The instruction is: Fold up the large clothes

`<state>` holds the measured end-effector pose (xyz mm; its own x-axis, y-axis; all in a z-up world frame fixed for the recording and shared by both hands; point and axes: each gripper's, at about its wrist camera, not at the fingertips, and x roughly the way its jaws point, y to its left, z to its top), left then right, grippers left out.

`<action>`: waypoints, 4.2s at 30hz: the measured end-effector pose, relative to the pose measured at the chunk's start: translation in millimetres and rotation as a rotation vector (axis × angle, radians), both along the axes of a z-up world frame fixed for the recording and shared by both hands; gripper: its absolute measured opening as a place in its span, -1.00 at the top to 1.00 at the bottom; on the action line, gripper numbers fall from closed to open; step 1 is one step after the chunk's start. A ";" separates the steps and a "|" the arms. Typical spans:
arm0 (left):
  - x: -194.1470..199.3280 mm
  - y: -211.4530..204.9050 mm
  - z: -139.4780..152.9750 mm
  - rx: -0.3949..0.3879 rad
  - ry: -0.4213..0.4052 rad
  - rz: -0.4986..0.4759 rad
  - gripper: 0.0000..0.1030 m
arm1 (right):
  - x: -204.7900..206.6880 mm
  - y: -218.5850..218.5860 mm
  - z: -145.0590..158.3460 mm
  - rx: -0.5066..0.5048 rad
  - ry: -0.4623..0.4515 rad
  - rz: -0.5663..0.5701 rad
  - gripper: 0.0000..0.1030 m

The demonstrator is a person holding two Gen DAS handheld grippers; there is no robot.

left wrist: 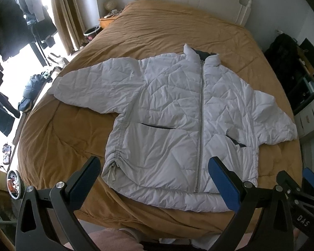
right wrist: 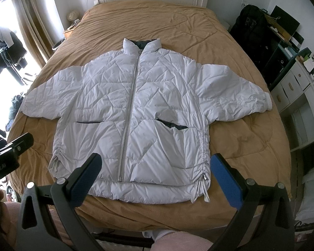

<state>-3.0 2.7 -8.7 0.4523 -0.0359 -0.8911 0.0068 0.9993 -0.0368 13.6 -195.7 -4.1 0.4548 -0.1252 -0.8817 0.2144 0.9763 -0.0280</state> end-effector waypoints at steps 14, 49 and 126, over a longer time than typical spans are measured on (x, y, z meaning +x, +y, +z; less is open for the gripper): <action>-1.0 -1.1 0.6 0.036 -0.020 0.016 -0.99 | 0.2 2.1 -2.6 -0.001 0.004 0.002 -1.00; -5.3 -2.9 -5.9 0.032 -0.008 0.014 -0.99 | 0.9 2.8 -4.8 0.001 0.010 0.005 -1.00; 262.6 367.8 -176.5 -0.539 -0.259 0.504 0.92 | 195.0 -143.2 -191.6 0.225 0.010 -0.115 -1.00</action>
